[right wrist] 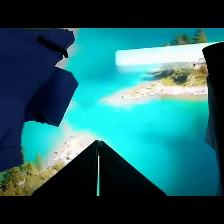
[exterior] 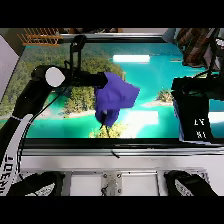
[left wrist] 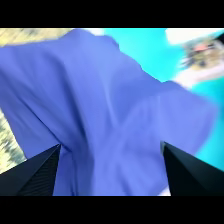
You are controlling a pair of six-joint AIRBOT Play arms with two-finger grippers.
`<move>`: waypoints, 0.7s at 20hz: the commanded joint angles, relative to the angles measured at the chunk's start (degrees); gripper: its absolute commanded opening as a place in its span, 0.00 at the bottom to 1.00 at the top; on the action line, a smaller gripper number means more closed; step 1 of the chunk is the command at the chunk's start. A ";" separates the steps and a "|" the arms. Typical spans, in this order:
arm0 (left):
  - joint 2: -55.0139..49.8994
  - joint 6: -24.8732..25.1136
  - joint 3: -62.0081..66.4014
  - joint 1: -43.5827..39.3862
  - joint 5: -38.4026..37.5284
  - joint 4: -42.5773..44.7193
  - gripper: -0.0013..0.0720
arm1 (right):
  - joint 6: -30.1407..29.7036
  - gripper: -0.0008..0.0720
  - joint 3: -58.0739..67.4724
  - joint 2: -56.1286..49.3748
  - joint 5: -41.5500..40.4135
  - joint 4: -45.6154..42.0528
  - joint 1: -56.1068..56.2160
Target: Fold the clothes and pants, and hang the long-sleeved shirts on hangers.
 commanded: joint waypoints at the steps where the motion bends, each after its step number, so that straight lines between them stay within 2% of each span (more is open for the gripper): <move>1: 0.92 -1.20 -5.38 10.56 -5.44 -3.50 0.84 | 0.00 0.02 -0.02 -0.02 0.04 -0.13 0.00; 4: 5.90 -1.22 -15.67 17.31 -5.60 -4.26 0.84 | 0.02 0.02 -0.02 -0.04 0.02 0.07 0.04; 8: 9.29 -1.22 -31.85 18.53 -5.11 -4.87 0.84 | 0.02 0.02 -0.02 -0.04 0.02 0.07 0.04; 14: 9.25 0.31 -41.92 10.56 3.65 -24.79 0.84 | 0.02 0.02 -0.02 -0.07 0.04 0.09 0.04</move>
